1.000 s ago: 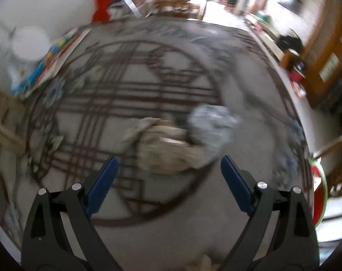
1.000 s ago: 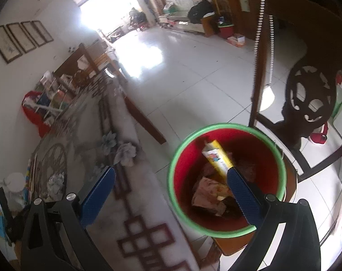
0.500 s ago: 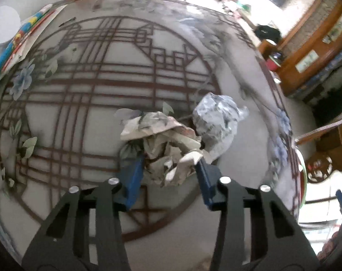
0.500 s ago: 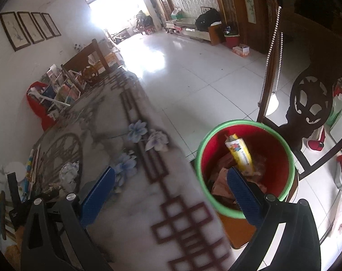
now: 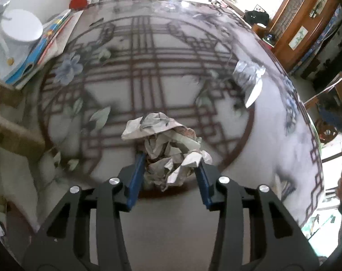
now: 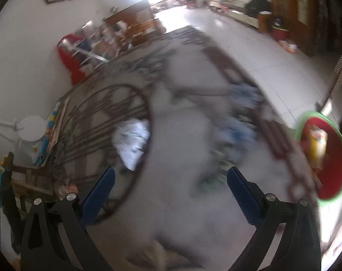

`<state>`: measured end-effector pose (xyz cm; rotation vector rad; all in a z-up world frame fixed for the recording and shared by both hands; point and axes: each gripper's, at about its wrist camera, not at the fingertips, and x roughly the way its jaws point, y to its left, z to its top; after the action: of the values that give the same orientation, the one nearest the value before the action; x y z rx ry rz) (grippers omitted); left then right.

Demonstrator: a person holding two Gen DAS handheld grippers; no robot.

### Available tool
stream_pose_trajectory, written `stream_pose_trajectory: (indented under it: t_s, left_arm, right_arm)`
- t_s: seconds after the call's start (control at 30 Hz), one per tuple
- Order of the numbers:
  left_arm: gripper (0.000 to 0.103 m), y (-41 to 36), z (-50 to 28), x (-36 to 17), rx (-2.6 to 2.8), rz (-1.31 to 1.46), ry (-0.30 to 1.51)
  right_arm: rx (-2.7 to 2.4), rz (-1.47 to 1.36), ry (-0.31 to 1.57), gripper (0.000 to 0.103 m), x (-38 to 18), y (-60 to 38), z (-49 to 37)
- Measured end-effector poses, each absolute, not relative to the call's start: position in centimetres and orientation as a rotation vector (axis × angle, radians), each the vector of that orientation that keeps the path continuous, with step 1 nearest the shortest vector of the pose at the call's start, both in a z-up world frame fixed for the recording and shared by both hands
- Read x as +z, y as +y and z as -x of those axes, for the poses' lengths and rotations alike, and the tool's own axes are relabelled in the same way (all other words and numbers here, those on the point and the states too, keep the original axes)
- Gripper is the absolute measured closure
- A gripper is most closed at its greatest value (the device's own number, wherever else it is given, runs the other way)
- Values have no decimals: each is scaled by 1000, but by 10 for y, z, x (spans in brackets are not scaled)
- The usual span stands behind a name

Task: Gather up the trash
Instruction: 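Move both tools back to the table and grasp the crumpled newspaper with the left tool, then grasp the crumpled white paper with the right tool while the left tool holds the newspaper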

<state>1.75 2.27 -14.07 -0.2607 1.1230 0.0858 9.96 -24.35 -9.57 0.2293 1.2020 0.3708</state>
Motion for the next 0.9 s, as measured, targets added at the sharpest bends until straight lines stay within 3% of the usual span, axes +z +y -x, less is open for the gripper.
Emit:
stream_pose_trajectory:
  t_s: [0.2, 0.37, 0.43, 0.47, 0.5, 0.53, 0.9]
  left_arm:
    - [32, 25, -1, -137, 71, 284, 1094]
    - [23, 23, 6, -125, 53, 272, 1053]
    - [22, 25, 7, -125, 58, 275, 1052]
    - [22, 27, 7, -126, 63, 278, 1054]
    - [22, 28, 8, -127, 66, 281, 1055]
    - [22, 30, 8, -128, 71, 288, 1057]
    - [22, 33, 3, -138, 54, 302, 1077]
  right_arm:
    - [390, -179, 1309, 8, -135, -169, -147]
    - [356, -179, 1344, 8, -156, -143, -169]
    - [362, -137, 1372, 10, -165, -133, -174]
    - [368, -122, 1378, 20, -167, -131, -175]
    - [378, -92, 1392, 37, -171, -127, -175]
    - [392, -82, 1400, 44, -172, -127, -173]
    - [520, 0, 1344, 45, -138, -146, -107]
